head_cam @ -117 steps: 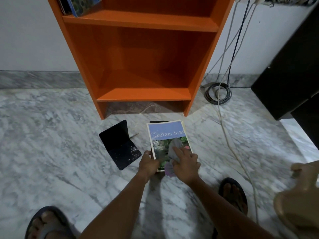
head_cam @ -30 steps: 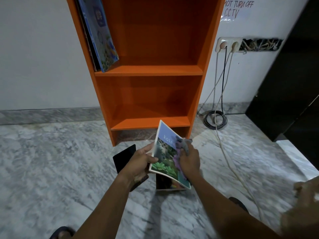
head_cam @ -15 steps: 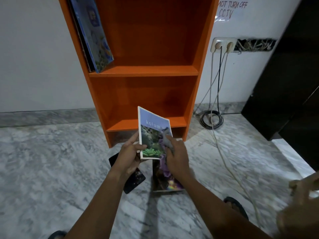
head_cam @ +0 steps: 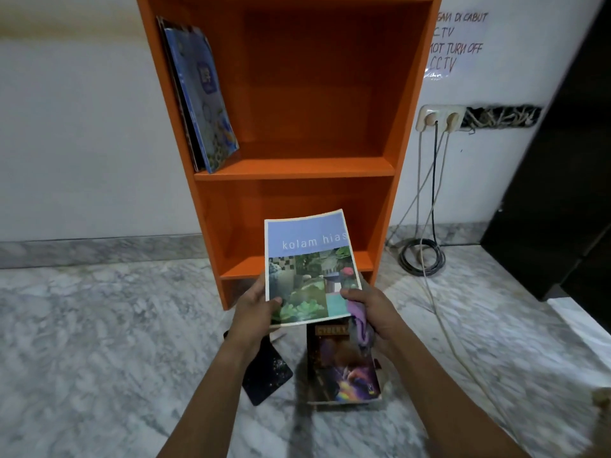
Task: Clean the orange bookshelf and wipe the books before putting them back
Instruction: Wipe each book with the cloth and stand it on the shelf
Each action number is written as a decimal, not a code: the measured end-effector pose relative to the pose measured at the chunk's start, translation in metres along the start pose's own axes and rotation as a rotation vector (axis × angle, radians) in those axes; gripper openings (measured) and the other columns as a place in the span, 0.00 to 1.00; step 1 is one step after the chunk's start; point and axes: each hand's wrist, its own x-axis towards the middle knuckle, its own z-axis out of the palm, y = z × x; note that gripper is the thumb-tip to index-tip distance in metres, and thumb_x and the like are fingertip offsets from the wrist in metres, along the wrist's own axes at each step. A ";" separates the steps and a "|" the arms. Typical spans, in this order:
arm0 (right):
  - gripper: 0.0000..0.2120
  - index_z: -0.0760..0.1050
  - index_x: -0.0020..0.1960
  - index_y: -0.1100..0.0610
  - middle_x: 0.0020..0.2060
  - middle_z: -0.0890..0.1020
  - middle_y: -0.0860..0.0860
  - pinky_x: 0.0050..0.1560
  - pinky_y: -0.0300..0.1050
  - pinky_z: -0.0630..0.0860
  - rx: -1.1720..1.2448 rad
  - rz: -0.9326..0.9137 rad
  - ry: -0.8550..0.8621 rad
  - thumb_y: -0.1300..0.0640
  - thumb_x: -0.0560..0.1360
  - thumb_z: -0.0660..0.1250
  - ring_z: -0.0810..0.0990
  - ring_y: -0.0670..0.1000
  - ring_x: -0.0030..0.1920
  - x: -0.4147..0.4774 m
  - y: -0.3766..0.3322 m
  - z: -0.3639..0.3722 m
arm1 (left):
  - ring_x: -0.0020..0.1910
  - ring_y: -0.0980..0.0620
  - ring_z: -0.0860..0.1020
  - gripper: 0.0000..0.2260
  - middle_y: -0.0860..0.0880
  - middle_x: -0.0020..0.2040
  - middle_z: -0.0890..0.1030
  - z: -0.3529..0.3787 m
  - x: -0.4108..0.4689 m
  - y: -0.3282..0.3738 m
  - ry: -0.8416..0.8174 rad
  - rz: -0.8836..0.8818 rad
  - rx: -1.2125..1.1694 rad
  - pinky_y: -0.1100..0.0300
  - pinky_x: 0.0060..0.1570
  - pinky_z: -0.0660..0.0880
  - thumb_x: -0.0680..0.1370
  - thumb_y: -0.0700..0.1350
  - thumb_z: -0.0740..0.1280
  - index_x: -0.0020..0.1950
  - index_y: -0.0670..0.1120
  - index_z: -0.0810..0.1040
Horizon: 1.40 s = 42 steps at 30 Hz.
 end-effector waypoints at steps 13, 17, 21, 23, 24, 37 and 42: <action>0.25 0.65 0.76 0.38 0.66 0.69 0.45 0.64 0.57 0.71 -1.066 -0.673 -0.176 0.40 0.79 0.58 0.69 0.50 0.66 -0.038 0.006 0.086 | 0.44 0.44 0.84 0.22 0.42 0.46 0.86 0.005 -0.006 0.035 0.003 -0.126 -0.679 0.49 0.44 0.83 0.84 0.57 0.56 0.64 0.41 0.77; 0.25 0.55 0.79 0.36 0.79 0.61 0.46 0.74 0.60 0.63 -1.046 -0.732 -0.009 0.40 0.83 0.50 0.61 0.51 0.77 -0.024 -0.007 0.083 | 0.57 0.43 0.83 0.22 0.41 0.60 0.83 0.022 -0.018 0.033 -0.203 -0.150 -0.645 0.48 0.57 0.80 0.84 0.58 0.55 0.67 0.45 0.78; 0.23 0.59 0.79 0.40 0.77 0.64 0.49 0.71 0.59 0.68 -0.980 -0.771 0.216 0.44 0.84 0.52 0.65 0.53 0.76 -0.004 -0.029 0.072 | 0.57 0.42 0.83 0.19 0.40 0.61 0.83 0.034 -0.030 0.031 -0.309 -0.191 -0.614 0.46 0.58 0.79 0.85 0.54 0.55 0.65 0.46 0.80; 0.23 0.61 0.79 0.42 0.77 0.65 0.51 0.70 0.55 0.69 -0.899 -0.689 0.268 0.43 0.84 0.52 0.66 0.54 0.75 0.007 -0.034 0.063 | 0.54 0.42 0.84 0.19 0.40 0.60 0.84 0.035 -0.033 0.034 -0.308 -0.194 -0.573 0.47 0.57 0.79 0.85 0.54 0.54 0.64 0.45 0.79; 0.23 0.64 0.78 0.43 0.75 0.68 0.52 0.67 0.52 0.70 -0.835 -0.627 0.280 0.42 0.84 0.52 0.68 0.54 0.74 0.011 -0.034 0.057 | 0.54 0.42 0.84 0.19 0.40 0.59 0.84 0.033 -0.031 0.034 -0.296 -0.193 -0.544 0.46 0.56 0.79 0.85 0.54 0.55 0.65 0.45 0.78; 0.21 0.77 0.68 0.58 0.62 0.83 0.59 0.57 0.56 0.82 0.010 -0.107 -0.259 0.58 0.76 0.72 0.83 0.62 0.60 -0.019 0.001 0.023 | 0.58 0.39 0.83 0.16 0.42 0.60 0.84 -0.023 -0.009 0.056 -0.051 -0.065 -0.453 0.40 0.57 0.79 0.83 0.53 0.61 0.66 0.46 0.79; 0.11 0.84 0.58 0.53 0.51 0.87 0.55 0.52 0.55 0.82 -0.168 -0.353 -0.065 0.63 0.77 0.72 0.86 0.59 0.52 -0.013 -0.014 0.035 | 0.53 0.49 0.83 0.13 0.54 0.53 0.84 -0.010 -0.001 0.035 0.384 0.021 0.117 0.51 0.55 0.78 0.77 0.55 0.71 0.58 0.53 0.79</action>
